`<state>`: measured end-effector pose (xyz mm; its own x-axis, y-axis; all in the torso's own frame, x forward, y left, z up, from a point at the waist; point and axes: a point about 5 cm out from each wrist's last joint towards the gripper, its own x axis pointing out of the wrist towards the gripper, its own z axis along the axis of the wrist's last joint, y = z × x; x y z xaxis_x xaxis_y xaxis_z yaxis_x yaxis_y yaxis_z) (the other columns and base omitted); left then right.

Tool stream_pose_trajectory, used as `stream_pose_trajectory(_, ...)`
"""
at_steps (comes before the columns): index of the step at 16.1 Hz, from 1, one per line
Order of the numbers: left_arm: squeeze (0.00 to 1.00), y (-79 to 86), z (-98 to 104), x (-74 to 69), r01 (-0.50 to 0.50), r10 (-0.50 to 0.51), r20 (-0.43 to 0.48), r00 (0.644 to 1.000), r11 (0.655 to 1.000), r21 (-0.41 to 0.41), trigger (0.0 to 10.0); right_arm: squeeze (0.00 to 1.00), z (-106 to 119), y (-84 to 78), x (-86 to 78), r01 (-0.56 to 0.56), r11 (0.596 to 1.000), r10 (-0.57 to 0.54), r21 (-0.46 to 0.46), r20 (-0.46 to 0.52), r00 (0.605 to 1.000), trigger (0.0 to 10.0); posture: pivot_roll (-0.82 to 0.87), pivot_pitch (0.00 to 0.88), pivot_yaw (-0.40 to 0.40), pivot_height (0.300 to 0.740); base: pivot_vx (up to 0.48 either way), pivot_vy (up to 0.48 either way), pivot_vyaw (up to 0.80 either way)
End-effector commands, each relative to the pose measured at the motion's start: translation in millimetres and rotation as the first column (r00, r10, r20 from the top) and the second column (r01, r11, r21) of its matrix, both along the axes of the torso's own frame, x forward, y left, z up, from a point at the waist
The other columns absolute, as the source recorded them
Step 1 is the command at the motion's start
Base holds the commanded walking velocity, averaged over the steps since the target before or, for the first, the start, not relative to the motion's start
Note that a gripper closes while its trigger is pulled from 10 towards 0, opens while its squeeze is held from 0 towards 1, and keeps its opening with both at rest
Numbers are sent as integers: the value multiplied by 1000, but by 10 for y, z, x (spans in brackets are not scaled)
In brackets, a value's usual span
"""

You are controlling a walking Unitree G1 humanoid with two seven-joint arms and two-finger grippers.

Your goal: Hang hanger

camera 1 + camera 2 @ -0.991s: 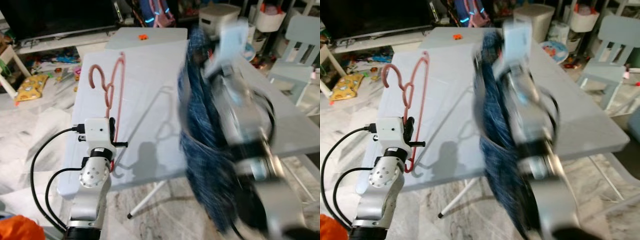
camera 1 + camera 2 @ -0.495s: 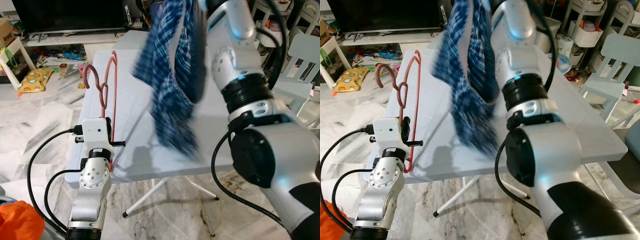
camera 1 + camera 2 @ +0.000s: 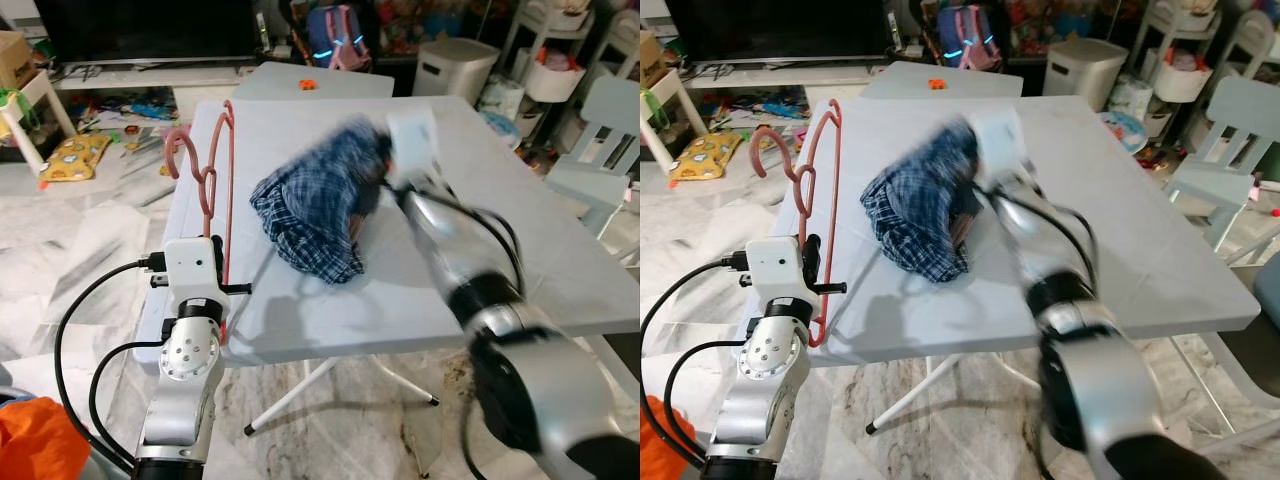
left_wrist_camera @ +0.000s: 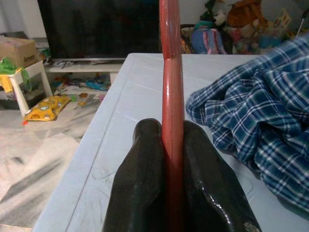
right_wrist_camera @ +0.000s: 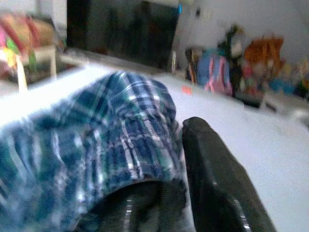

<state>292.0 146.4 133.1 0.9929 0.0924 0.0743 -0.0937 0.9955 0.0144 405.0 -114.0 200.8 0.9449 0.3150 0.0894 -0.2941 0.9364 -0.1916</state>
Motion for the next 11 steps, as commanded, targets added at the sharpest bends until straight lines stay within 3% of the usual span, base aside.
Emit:
stream_pose_trajectory(1, 0, -26, -115, -4, 27, -27, -60, 998, 1000, -1, 10000, 1000, 47, -78, -6, 3, 999, -3, -40, 14, 1000, 10000, -141, 46, 9, 740, 0, 0, 0)
stream_pose_trajectory(4, 0, -35, -104, 23, 54, -54, -60, 997, 999, -1, 10000, 1000, -104, -297, -52, 30, 992, -39, -122, -70, 997, 10000, -146, 47, 21, 740, 0, 0, 0)
stream_pose_trajectory(7, 0, -34, -122, 33, 75, -79, -84, 993, 996, -48, 10000, 1000, -460, -479, -217, -143, 961, 71, -238, -287, 955, 10000, -142, 49, 26, 740, 0, 0, 0)
stream_pose_trajectory(10, 0, -11, -139, 20, 94, -99, -92, 991, 994, -51, 10000, 1000, -558, -620, -433, -321, 899, 200, -298, -374, 906, 10000, -144, 48, 29, 740, 0, 0, 0)
stream_pose_trajectory(11, 0, -12, -142, 20, 101, -106, -93, 990, 994, -50, 10000, 1000, -536, -650, -450, -322, 899, 201, -295, -376, 905, 10000, -144, 48, 29, 740, 0, 0, 0)
